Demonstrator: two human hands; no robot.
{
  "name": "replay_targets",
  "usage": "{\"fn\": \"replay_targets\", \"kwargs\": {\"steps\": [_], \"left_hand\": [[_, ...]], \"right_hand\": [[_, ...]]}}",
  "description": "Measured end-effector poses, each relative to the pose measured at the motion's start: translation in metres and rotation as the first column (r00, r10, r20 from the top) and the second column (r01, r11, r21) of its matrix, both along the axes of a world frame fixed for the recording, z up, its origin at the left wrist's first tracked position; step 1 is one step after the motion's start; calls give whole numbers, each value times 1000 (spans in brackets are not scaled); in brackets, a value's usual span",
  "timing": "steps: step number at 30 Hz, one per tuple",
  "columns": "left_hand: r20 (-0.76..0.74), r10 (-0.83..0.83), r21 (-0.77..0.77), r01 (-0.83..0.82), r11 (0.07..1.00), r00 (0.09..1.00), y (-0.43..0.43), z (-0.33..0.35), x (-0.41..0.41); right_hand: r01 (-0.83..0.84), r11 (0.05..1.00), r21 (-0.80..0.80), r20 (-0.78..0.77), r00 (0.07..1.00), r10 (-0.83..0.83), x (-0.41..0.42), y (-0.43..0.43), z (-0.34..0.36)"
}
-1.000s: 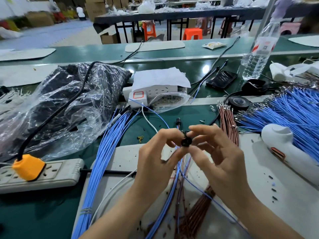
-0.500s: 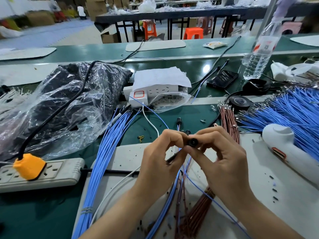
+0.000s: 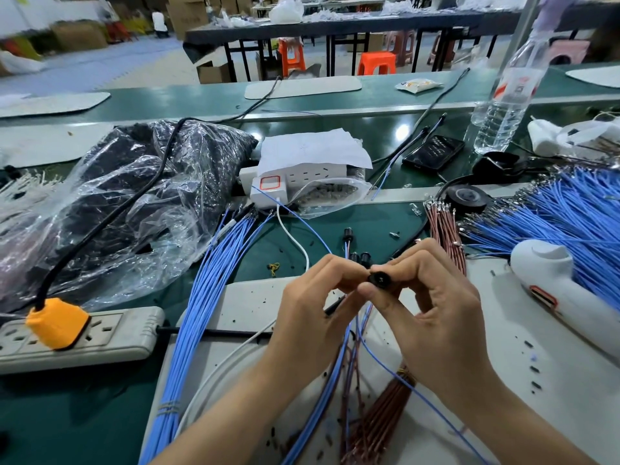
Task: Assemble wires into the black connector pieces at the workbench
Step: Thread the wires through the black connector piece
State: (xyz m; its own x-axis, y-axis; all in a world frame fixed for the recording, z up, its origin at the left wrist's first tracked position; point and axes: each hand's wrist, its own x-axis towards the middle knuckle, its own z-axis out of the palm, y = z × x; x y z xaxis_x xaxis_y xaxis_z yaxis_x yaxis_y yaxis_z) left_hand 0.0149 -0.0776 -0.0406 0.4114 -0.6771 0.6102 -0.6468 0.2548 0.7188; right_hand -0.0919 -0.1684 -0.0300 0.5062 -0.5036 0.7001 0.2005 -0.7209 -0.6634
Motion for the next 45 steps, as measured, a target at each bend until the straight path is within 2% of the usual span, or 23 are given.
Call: {"fn": "replay_targets", "kwargs": {"steps": [6,10,16,19,22,30,45], "left_hand": [[-99,-9,-12,8,1000,995,2,1,-2],[-181,-28,-48,20,999,983,2,2,-2],[-402,-83,-68,61,996,912,2,0,-3],[-450,-94,-77,67,995,888,2,0,-4],[-447,-100,-60,81,995,889,1,-1,-5],[-396,-119,9,134,991,910,3,1,0],[-208,-36,-49,26,998,977,2,-3,1]], "right_hand": [[-36,999,15,6,999,35,0,-2,0],[-97,992,81,23,995,96,1,-2,0],[-129,983,133,-2,991,130,2,-4,0],[-137,977,165,-5,990,140,2,-4,0],[-155,969,192,14,988,156,3,-3,-1],[-123,985,118,2,992,124,1,-2,-2],[-155,983,97,26,988,154,1,1,0]]}}
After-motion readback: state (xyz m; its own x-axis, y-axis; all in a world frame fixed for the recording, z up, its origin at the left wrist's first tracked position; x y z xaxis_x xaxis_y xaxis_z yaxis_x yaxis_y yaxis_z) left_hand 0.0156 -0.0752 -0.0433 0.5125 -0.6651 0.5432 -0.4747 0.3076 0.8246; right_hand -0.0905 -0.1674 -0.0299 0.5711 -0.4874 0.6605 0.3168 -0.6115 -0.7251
